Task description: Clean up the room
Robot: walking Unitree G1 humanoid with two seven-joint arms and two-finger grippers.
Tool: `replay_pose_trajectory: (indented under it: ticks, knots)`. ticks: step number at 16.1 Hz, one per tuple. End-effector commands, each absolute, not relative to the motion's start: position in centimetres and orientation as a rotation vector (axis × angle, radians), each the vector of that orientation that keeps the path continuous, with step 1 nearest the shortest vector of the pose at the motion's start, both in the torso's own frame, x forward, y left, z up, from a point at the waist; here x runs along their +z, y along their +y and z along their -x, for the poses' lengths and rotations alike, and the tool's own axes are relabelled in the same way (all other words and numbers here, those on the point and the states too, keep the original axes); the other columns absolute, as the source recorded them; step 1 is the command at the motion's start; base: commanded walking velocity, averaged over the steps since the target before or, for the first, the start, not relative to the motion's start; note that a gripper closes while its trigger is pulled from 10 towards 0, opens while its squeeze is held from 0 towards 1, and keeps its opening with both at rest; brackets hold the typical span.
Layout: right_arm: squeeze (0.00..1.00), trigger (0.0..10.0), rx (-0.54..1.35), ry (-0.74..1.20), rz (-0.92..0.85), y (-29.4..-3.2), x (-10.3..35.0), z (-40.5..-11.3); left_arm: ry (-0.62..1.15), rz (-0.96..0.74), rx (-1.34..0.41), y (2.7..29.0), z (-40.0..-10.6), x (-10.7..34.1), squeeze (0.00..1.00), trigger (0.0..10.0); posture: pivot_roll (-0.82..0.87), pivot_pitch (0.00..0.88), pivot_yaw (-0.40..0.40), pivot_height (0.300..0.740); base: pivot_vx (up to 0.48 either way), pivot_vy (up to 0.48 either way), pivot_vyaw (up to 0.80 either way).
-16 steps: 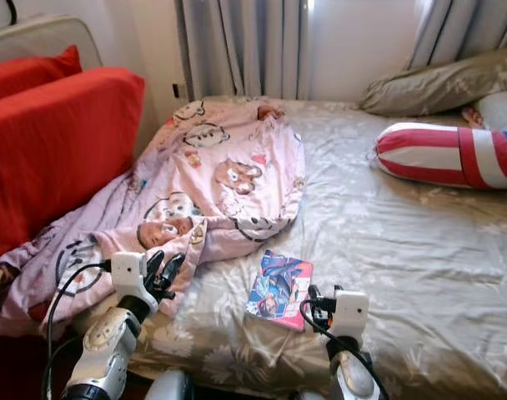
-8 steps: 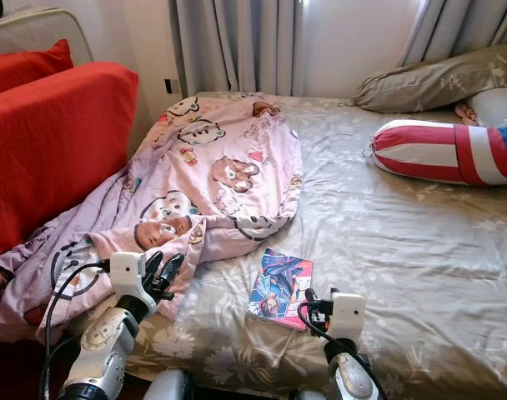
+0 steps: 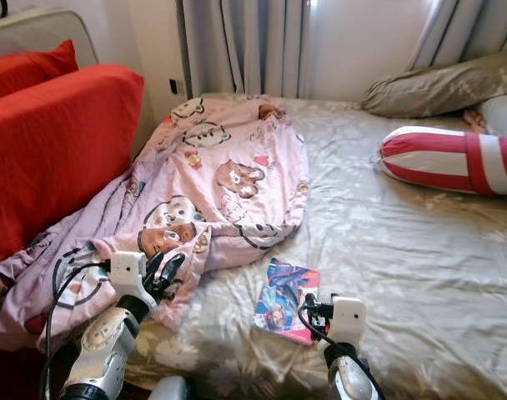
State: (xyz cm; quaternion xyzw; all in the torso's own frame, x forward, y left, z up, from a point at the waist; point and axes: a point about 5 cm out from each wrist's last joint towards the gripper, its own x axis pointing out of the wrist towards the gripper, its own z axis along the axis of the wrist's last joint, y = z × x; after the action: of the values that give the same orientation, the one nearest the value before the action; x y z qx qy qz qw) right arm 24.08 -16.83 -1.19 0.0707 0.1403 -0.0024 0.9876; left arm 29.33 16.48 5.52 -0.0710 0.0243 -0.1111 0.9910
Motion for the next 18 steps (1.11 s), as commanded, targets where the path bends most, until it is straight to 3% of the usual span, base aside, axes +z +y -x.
replay_pose_trajectory:
  ticks: [1,4,18]
  knots:
    - [0.00,10.0,-0.021,0.299,-0.151,-17.09,-1.41,-24.04,0.048,0.131,-0.240,16.22,-29.32,5.61,0.00,10.0,-0.03,0.000,-0.005,0.632,0.000,0.000,0.00]
    - [0.00,10.0,-0.003,0.270,-0.149,-16.92,-1.19,-24.10,0.048,0.129,-0.239,16.21,-29.31,5.61,0.00,10.0,-0.03,0.000,-0.006,0.587,0.000,0.000,0.00]
    - [0.00,10.0,0.033,0.267,-0.127,-16.56,-1.30,-24.07,0.057,0.125,-0.251,16.03,-29.31,5.63,0.00,10.0,-0.03,0.000,-0.006,0.587,0.000,0.000,0.00]
